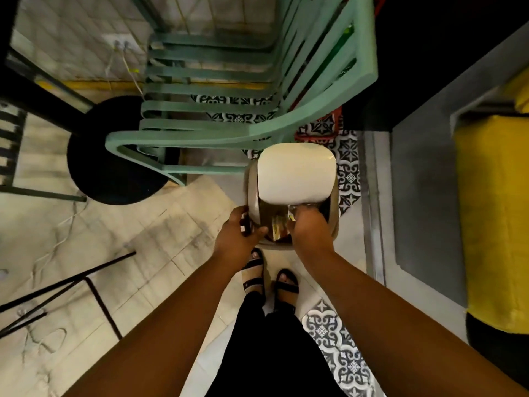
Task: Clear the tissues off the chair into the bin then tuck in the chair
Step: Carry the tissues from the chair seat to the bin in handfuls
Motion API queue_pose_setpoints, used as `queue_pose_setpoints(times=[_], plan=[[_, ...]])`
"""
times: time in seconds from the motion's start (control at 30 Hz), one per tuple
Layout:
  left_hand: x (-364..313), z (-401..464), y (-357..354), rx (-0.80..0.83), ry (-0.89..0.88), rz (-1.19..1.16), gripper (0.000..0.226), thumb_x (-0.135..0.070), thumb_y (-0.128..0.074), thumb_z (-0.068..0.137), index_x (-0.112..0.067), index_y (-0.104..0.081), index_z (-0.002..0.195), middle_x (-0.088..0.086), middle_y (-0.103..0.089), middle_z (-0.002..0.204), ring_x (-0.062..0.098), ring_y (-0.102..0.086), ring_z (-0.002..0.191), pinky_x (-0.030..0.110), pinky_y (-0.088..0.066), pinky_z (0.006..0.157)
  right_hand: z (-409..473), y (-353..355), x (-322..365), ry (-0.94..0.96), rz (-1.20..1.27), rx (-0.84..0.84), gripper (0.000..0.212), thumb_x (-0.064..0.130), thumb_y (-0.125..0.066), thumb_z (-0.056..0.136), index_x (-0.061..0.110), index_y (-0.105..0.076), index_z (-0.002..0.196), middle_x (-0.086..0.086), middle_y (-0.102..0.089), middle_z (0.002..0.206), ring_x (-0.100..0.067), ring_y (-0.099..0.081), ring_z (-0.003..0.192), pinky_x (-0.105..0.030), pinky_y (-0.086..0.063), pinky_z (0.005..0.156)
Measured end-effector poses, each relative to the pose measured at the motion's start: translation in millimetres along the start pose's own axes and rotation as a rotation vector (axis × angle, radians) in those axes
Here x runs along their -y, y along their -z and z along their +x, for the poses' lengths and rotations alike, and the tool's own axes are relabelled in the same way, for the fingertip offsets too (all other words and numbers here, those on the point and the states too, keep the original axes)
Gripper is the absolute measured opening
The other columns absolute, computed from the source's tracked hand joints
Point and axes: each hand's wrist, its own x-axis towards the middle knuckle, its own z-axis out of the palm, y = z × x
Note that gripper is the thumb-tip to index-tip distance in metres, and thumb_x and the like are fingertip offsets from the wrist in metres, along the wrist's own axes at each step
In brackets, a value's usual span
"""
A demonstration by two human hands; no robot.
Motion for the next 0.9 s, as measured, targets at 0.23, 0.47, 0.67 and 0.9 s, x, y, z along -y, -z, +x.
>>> queue_pose_setpoints(times=[0.23,0.47,0.67,0.9], plan=[[18,10,0,0.017,-0.038,-0.080,0.057,-0.031,-0.076,0.080,-0.028,-0.046,0.129,-0.001,-0.060,0.120,0.017,-0.066,0.096,0.020,-0.053,0.072,31,-32,23,-0.613,1.122,-0.112,0.044,0.040,-0.063,0.086,0.028,-0.043,0.123,0.003,-0.053,0.115,-0.022,-0.047,0.104,-0.040,-0.041,0.096],[35,21,0,0.024,-0.068,-0.085,0.057,-0.037,-0.077,0.077,-0.036,-0.048,0.125,0.001,-0.060,0.117,0.016,-0.067,0.094,0.036,-0.059,0.083,48,-55,18,-0.362,0.752,-0.215,0.076,0.069,-0.062,0.068,0.034,-0.042,0.133,0.009,-0.054,0.116,-0.021,-0.049,0.114,-0.043,-0.040,0.102],[46,21,-1,0.015,-0.036,-0.082,0.056,-0.040,-0.077,0.075,-0.047,-0.045,0.120,0.003,-0.057,0.117,0.022,-0.066,0.096,0.045,-0.060,0.079,35,-23,24,-0.191,0.188,0.132,0.030,0.030,-0.060,0.088,0.011,-0.060,0.111,-0.013,-0.064,0.113,-0.033,-0.058,0.107,-0.039,-0.047,0.091],[41,22,2,0.042,-0.066,-0.043,0.056,-0.043,-0.076,0.075,-0.045,-0.044,0.122,0.004,-0.059,0.118,0.023,-0.067,0.093,0.044,-0.059,0.081,-27,39,25,0.524,-0.413,-0.431,0.036,0.035,-0.066,0.083,0.020,-0.058,0.115,-0.005,-0.053,0.128,-0.024,-0.043,0.122,-0.031,-0.036,0.101]])
